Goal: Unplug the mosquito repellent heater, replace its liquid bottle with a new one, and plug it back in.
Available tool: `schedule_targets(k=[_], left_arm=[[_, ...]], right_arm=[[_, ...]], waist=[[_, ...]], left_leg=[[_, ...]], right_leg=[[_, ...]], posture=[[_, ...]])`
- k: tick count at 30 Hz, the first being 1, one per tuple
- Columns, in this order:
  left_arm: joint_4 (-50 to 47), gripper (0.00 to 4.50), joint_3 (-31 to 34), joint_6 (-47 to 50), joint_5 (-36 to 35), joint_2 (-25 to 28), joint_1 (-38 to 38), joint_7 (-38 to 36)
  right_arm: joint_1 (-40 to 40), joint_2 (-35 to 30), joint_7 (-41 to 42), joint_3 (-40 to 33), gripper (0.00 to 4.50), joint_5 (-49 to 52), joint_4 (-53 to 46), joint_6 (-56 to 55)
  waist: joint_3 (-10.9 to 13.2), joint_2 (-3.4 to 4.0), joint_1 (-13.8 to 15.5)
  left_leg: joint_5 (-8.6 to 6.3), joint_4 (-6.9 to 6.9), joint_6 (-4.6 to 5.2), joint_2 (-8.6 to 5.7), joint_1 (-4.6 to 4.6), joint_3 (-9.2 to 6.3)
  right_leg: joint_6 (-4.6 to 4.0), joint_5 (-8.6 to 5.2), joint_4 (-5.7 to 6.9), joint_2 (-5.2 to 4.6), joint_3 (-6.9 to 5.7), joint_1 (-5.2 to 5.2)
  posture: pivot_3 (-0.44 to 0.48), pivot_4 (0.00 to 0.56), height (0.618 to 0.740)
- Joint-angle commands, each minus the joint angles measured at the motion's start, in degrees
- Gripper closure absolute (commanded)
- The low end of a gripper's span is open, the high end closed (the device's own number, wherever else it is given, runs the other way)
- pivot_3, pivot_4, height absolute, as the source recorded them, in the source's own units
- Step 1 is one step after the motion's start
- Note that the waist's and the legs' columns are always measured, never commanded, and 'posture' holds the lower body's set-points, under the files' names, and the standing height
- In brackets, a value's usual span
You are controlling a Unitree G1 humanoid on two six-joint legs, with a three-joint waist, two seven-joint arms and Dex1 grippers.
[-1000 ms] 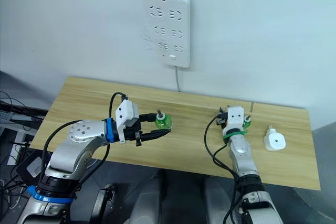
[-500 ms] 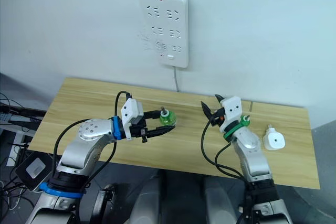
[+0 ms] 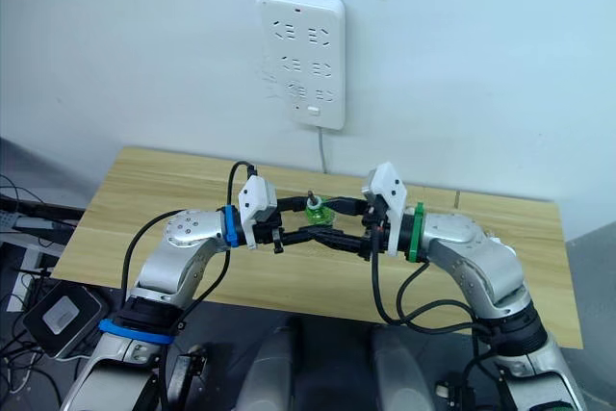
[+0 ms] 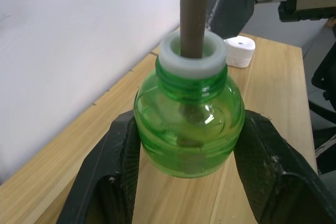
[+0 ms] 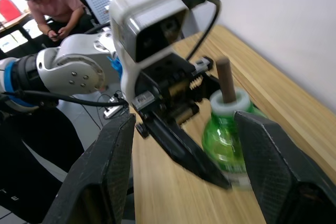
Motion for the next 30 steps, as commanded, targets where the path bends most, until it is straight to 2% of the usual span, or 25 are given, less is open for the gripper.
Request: schedule_targets(k=[1, 20, 30], left_arm=[[-2.5, 2.30, -0.9, -0.8, -0.4, -0.2, 0.2, -1.4], [-6.9, 2.30, -0.9, 1.6, -0.9, 0.3, 2.3, -0.9], [-7.2, 2.30, -0.7, 1.6, -1.1, 0.6, 2.7, -0.8]], right_arm=[[-2.6, 2.2, 1.3, 1.8, 1.42, -0.4, 0.3, -1.5], [-5.7, 9.5, -0.2, 3.7, 1.42, -10.1, 9.7, -9.7], [-4.1, 7.7, 2.1, 2.8, 1.42, -10.7, 8.4, -10.0]], waist=[[0.0, -0.01, 0.0], [-0.6, -0.23, 0.1], [-0.7, -0.22, 0.2]], left_leg=[[0.00, 0.00, 0.00, 0.00, 0.00, 0.00], [0.12, 0.04, -0.19, -0.01, 0.01, -0.26], [0.12, 0.07, -0.19, -0.02, 0.01, -0.29]], right_leg=[[0.00, 0.00, 0.00, 0.00, 0.00, 0.00], [-0.09, 0.06, 0.19, -0.04, -0.30, 0.06], [-0.31, 0.19, 0.21, -0.05, -0.34, 0.09]], posture=[[0.003, 0.249, 0.740], [0.037, 0.235, 0.740], [0.040, 0.237, 0.740]])
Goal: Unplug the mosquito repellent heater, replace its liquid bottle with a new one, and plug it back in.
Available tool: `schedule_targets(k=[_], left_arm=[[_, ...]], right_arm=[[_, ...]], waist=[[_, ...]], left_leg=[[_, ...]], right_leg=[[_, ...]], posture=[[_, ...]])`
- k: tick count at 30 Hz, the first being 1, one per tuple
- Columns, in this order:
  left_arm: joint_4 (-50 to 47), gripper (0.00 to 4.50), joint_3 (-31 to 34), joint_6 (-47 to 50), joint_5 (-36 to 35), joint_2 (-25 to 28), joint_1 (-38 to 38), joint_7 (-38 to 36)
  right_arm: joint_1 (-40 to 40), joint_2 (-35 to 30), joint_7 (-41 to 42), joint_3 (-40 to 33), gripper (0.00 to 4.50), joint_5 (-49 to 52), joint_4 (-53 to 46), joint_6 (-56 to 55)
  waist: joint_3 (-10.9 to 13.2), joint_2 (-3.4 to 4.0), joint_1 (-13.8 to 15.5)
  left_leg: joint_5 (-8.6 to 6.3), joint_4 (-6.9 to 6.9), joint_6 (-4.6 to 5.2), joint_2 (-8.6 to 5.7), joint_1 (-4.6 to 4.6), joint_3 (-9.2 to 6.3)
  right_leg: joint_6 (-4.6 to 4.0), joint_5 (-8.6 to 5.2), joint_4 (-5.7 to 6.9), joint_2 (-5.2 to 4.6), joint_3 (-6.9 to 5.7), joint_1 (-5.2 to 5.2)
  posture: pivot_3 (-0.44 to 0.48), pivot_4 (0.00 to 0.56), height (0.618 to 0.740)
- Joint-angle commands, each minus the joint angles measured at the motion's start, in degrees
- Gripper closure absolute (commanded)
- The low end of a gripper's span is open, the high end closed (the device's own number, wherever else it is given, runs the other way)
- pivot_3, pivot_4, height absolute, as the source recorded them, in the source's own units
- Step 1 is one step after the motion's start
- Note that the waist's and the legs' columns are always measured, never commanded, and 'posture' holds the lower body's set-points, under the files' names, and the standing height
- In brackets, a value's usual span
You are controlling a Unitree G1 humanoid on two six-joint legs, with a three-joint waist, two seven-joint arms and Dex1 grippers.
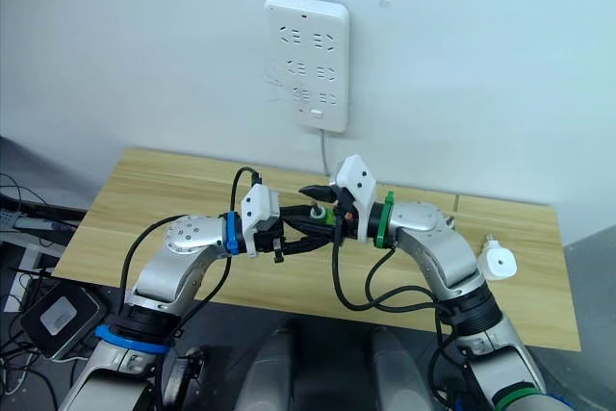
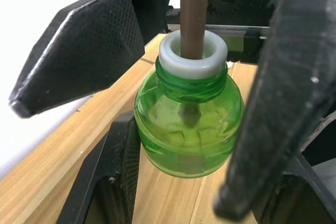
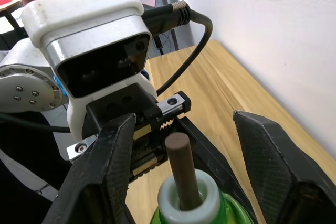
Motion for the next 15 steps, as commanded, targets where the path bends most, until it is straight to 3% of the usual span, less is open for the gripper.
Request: schedule_targets(k=[1, 10, 13, 15], left_arm=[[-2.5, 2.30, 0.7, -0.2, -1.0, 0.3, 0.5, -0.1], [-1.8, 2.30, 0.9, -0.4, -1.0, 0.4, -0.1, -0.1], [-1.8, 2.30, 0.7, -0.3, -1.0, 0.2, -0.2, -0.1], [-1.7, 2.30, 0.7, -0.4, -1.0, 0.3, -0.2, -0.2]], right_arm=[[1.2, -1.2, 1.1, -1.3, 1.42, 0.7, -2.4, -1.0], [3.2, -3.8, 1.7, -3.6, 1.42, 2.0, -4.1, 0.0], [3.0, -3.1, 1.8, -3.6, 1.98, 2.1, -3.9, -0.4], [3.0, -2.9, 2.1, -3.4, 2.63, 2.0, -4.0, -0.6]], waist=[[-0.1, 0.00, 0.0], [-0.5, 0.01, 0.0], [-0.6, 0.01, 0.0], [-0.7, 0.03, 0.0]], left_leg=[[0.00, 0.00, 0.00, 0.00, 0.00, 0.00], [0.00, 0.11, 0.01, 0.00, 0.01, -0.01], [0.00, 0.11, 0.01, 0.00, 0.02, 0.00], [0.00, 0.14, 0.01, 0.01, 0.02, -0.01]], right_leg=[[0.00, 0.00, 0.00, 0.00, 0.00, 0.00], [-0.01, 0.01, 0.05, 0.01, 0.00, 0.03], [-0.01, 0.01, 0.05, 0.01, 0.00, 0.03], [-0.01, 0.01, 0.06, 0.02, 0.00, 0.05]], posture=[[0.041, 0.238, 0.740], [0.036, 0.242, 0.740], [0.033, 0.243, 0.740], [0.030, 0.242, 0.740]])
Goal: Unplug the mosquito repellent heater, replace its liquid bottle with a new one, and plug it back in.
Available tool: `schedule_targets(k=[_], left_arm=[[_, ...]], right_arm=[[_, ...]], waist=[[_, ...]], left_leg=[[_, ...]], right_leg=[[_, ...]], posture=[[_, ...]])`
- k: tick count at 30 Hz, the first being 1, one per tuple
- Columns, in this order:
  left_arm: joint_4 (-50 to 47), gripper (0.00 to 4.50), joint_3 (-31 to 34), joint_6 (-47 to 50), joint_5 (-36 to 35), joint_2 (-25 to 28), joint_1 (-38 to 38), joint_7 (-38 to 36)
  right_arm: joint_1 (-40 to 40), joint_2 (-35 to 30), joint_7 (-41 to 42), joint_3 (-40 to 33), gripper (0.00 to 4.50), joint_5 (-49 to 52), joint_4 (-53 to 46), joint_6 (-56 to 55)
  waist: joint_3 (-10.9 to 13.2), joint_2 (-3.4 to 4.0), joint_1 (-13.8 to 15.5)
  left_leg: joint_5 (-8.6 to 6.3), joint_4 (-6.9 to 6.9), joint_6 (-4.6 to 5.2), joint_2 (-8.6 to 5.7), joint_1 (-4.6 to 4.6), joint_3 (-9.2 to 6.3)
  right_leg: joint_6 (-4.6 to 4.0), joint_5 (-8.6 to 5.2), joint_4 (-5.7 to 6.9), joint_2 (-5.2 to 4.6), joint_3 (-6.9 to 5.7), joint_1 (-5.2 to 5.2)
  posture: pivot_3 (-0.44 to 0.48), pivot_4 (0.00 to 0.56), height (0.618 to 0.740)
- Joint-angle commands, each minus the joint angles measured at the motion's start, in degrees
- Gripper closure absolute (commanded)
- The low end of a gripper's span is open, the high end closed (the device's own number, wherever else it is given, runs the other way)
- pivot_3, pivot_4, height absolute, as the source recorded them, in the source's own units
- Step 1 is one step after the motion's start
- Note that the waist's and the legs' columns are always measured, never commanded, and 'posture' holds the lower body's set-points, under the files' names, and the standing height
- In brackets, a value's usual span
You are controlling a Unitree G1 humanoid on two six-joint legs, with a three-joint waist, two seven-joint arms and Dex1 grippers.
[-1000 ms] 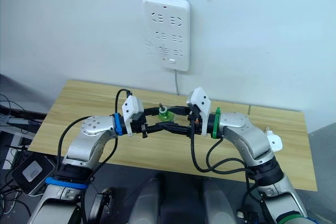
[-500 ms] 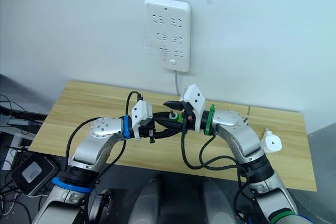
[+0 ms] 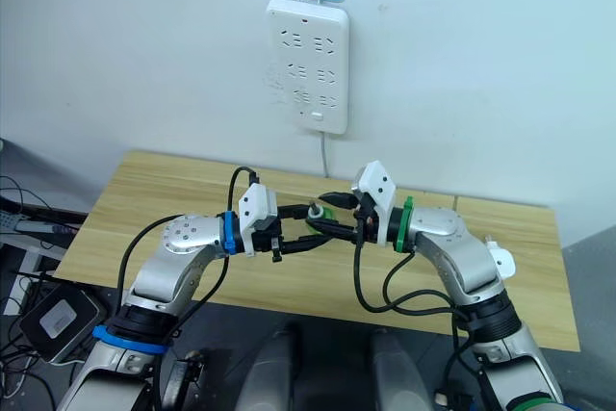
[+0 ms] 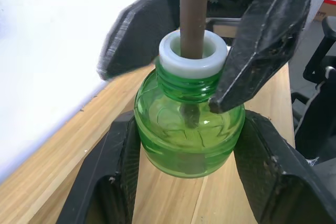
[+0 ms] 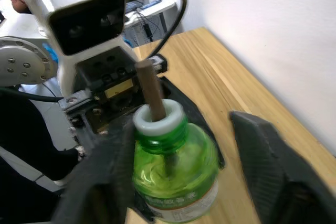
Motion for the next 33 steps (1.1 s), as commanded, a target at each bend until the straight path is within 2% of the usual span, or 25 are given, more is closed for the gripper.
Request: schedule_targets(k=[1, 4, 7, 10, 11, 12, 15, 17, 20, 24, 28, 33], left_arm=[[-1.7, 2.30, 0.2, -0.4, -0.9, -0.1, -0.2, -0.5], [-1.4, 2.30, 0.3, -0.5, -0.8, -0.2, -0.4, -0.6], [-1.4, 2.30, 0.4, -0.3, -0.8, -0.2, -0.3, -0.5], [-2.5, 2.30, 1.4, 0.2, -2.2, -0.7, 0.2, -0.1], [-3.0, 1.59, 1.8, 0.8, -3.0, -0.9, 0.2, 0.2], [-3.6, 1.43, 2.5, 0.9, -3.7, -1.4, 0.3, 0.9], [-4.9, 0.48, 4.1, -1.8, -3.7, -3.1, 0.0, 3.3], [-5.7, 0.00, 4.9, -3.7, -3.3, -4.7, -0.5, 5.7], [-6.3, 0.00, 5.1, -8.1, -1.1, -8.4, -2.1, 10.7], [-5.0, 0.00, 4.3, -12.3, 1.2, -11.9, -3.1, 14.9], [-3.4, 0.00, 3.1, -13.7, 2.4, -14.1, -3.3, 17.1], [-2.1, 0.00, 2.4, -14.8, 3.0, -16.2, -4.1, 19.1]], right_arm=[[-0.1, 0.2, 0.4, -0.7, 2.98, 1.0, -2.6, -0.9], [0.5, -0.6, 1.2, -0.7, 3.63, 1.1, -3.2, -1.0], [0.5, -0.3, 0.3, -2.4, 3.63, 2.7, -3.9, 0.6], [-0.1, 1.8, -4.6, -7.0, 3.63, 6.8, -4.0, 5.6], [-0.3, 2.7, -6.9, -9.4, 3.63, 8.9, -3.7, 8.1], [-0.4, 3.9, -10.4, -13.0, 3.63, 12.0, -3.4, 11.6], [-0.3, 7.2, -20.1, -22.9, 3.63, 22.1, -2.9, 22.3], [-0.6, 10.1, -27.9, -29.4, 3.63, 31.1, -2.0, 28.3], [-1.2, 13.5, -40.3, -37.2, 3.63, 49.2, -0.1, 32.9], [-1.6, 14.2, -52.9, -38.4, 3.63, 64.1, -0.7, 32.8], [-1.2, 13.1, -60.3, -36.0, 3.63, 73.1, -1.6, 30.0], [-0.8, 10.5, -64.0, -32.5, 3.63, 78.8, -2.6, 27.0]], waist=[[0.0, 0.01, 0.0], [-0.1, 0.02, 0.0], [-0.1, 0.02, 0.0], [-0.1, 0.02, 0.0], [-0.1, 0.02, 0.0], [-0.1, 0.02, 0.0], [-0.1, 0.02, 0.1], [-0.1, 0.02, 0.3], [-0.1, 0.04, 0.0], [-0.1, 0.07, -0.2], [-0.1, 0.08, -0.2], [-0.1, 0.09, -0.2]], left_leg=[[0.00, 0.02, 0.00, 0.00, 0.00, 0.00], [0.00, 0.04, 0.00, -0.01, 0.00, 0.00], [0.00, 0.06, 0.00, -0.01, 0.01, -0.01], [0.00, 0.06, 0.00, 0.00, 0.01, -0.02], [0.00, 0.06, 0.00, 0.00, 0.01, -0.02], [0.00, 0.07, 0.00, 0.01, 0.01, -0.03], [0.00, 0.09, 0.00, 0.01, 0.01, -0.06], [0.00, 0.12, 0.00, -0.02, 0.01, -0.07], [-0.01, 0.14, 0.01, -0.06, 0.01, -0.05], [-0.01, 0.14, 0.04, -0.04, 0.05, 0.05], [-0.02, 0.13, 0.06, -0.03, 0.06, 0.07], [-0.02, 0.13, 0.06, -0.04, 0.04, 0.08]], right_leg=[[0.00, 0.00, 0.00, 0.00, 0.01, 0.01], [0.00, 0.00, 0.00, 0.00, 0.00, 0.04], [0.01, 0.00, 0.00, 0.00, 0.00, 0.05], [0.01, 0.01, 0.02, 0.00, 0.00, 0.05], [0.00, 0.01, 0.03, 0.00, -0.01, 0.05], [0.00, 0.01, 0.05, 0.00, -0.01, 0.05], [0.00, 0.01, 0.07, -0.01, -0.03, 0.09], [0.01, 0.02, 0.06, -0.05, -0.04, 0.12], [0.02, 0.03, 0.04, -0.07, -0.02, 0.15], [0.04, 0.04, 0.05, 0.00, 0.11, 0.15], [0.06, 0.03, 0.04, 0.06, 0.16, 0.15], [0.07, 0.03, 0.01, 0.07, 0.18, 0.14]], posture=[[0.030, 0.242, 0.740], [0.032, 0.242, 0.740], [0.033, 0.244, 0.740], [0.036, 0.245, 0.740], [0.036, 0.249, 0.740], [0.036, 0.249, 0.740], [0.034, 0.256, 0.740], [0.029, 0.263, 0.740], [0.026, 0.271, 0.740], [0.025, 0.269, 0.740], [0.023, 0.268, 0.740], [0.017, 0.266, 0.740]])
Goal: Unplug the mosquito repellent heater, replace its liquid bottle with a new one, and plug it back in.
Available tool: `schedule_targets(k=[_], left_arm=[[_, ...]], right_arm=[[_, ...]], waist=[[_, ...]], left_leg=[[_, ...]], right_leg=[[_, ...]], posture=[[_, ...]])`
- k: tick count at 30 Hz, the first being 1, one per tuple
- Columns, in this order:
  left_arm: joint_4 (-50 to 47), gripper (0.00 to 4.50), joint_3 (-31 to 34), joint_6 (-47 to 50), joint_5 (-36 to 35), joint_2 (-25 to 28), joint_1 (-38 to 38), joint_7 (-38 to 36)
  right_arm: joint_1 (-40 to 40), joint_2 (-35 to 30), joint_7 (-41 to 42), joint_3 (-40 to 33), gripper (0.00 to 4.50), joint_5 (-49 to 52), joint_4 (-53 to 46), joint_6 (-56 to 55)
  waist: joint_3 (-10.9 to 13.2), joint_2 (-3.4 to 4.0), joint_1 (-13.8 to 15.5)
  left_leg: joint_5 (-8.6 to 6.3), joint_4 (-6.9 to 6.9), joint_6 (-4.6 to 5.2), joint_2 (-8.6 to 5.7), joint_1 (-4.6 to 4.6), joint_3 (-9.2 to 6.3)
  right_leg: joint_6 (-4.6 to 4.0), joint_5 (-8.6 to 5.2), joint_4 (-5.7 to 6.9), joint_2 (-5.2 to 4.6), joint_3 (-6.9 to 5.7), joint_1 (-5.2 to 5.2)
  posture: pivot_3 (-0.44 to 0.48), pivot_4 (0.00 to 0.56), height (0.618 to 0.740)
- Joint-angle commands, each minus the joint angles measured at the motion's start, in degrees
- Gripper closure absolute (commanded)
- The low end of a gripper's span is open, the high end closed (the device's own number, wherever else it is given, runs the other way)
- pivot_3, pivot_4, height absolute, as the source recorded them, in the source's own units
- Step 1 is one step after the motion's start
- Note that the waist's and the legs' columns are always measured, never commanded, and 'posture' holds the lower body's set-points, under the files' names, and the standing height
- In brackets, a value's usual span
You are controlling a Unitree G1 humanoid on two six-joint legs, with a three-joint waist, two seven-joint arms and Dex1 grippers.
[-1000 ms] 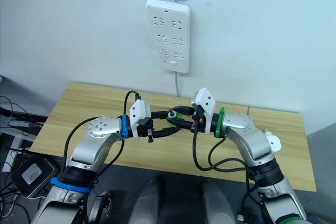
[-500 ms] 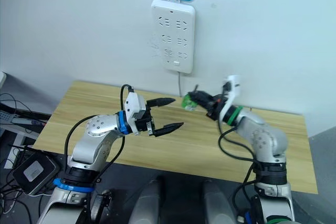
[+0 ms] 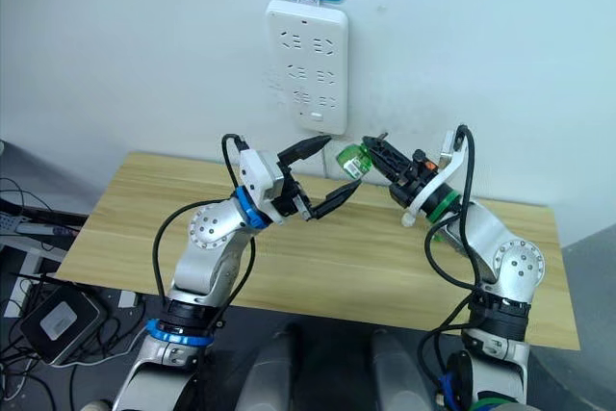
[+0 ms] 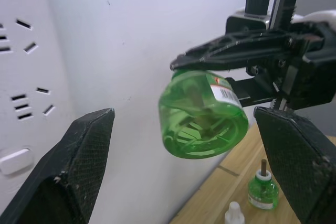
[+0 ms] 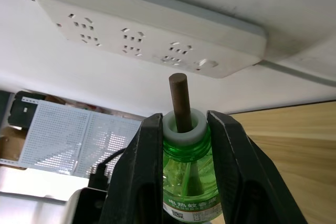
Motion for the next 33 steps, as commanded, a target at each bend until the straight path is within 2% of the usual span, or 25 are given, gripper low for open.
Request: schedule_targets(k=[1, 12, 15, 21, 31, 33], left_arm=[[-0.2, 0.00, -0.6, -1.6, 0.4, -1.1, -1.1, 1.4], [-0.6, 0.00, -0.5, 0.6, -2.3, -4.3, -1.7, 3.9], [-1.7, 0.60, -0.8, 1.7, -3.0, -4.7, -1.2, 4.3], [-3.1, 2.27, -1.7, 2.9, -2.7, -5.1, -0.1, 5.1], [-2.6, 2.28, -1.9, 3.1, -1.8, -5.0, -0.4, 6.1], [-2.6, 2.28, -1.9, 3.5, -2.0, -4.9, -0.5, 6.0]], right_arm=[[0.2, -1.6, -1.5, 1.5, 3.63, 4.7, -3.1, -2.5], [0.7, -5.3, -2.3, 5.9, 3.63, 7.2, -3.8, -7.8], [0.7, -5.9, -2.3, 6.6, 3.63, 7.4, -3.9, -9.0], [0.8, -6.6, -2.2, 7.6, 3.63, 8.0, -4.2, -10.6], [1.3, -8.0, -2.1, 9.5, 3.63, 8.7, -5.0, -11.6], [1.6, -8.7, -1.7, 10.0, 2.90, 8.6, -5.4, -11.1]], waist=[[0.0, 0.00, 0.0], [0.0, 0.01, 0.0], [0.0, 0.01, 0.0], [0.0, 0.01, 0.0], [0.0, 0.01, 0.1], [0.0, 0.01, 0.1]], left_leg=[[0.00, 0.00, 0.00, 0.00, 0.00, 0.00], [0.00, -0.01, 0.00, 0.03, 0.00, 0.00], [0.00, 0.00, 0.00, 0.03, 0.00, -0.01], [0.00, -0.01, 0.00, 0.03, 0.00, 0.00], [0.00, 0.00, 0.00, 0.03, 0.00, 0.00], [0.00, 0.00, 0.00, 0.03, 0.00, 0.00]], right_leg=[[0.00, 0.00, 0.00, 0.00, -0.01, 0.00], [0.06, -0.04, -0.02, 0.04, 0.01, -0.01], [0.07, -0.04, -0.02, 0.05, 0.01, -0.01], [0.07, -0.04, -0.02, 0.05, 0.03, -0.01], [0.25, -0.14, -0.03, 0.06, 0.05, -0.01], [0.25, -0.14, -0.03, 0.06, 0.05, -0.01]], posture=[[0.018, 0.266, 0.740], [0.012, 0.263, 0.740], [0.012, 0.263, 0.740], [0.013, 0.258, 0.740], [0.010, 0.252, 0.740], [0.007, 0.251, 0.740]])
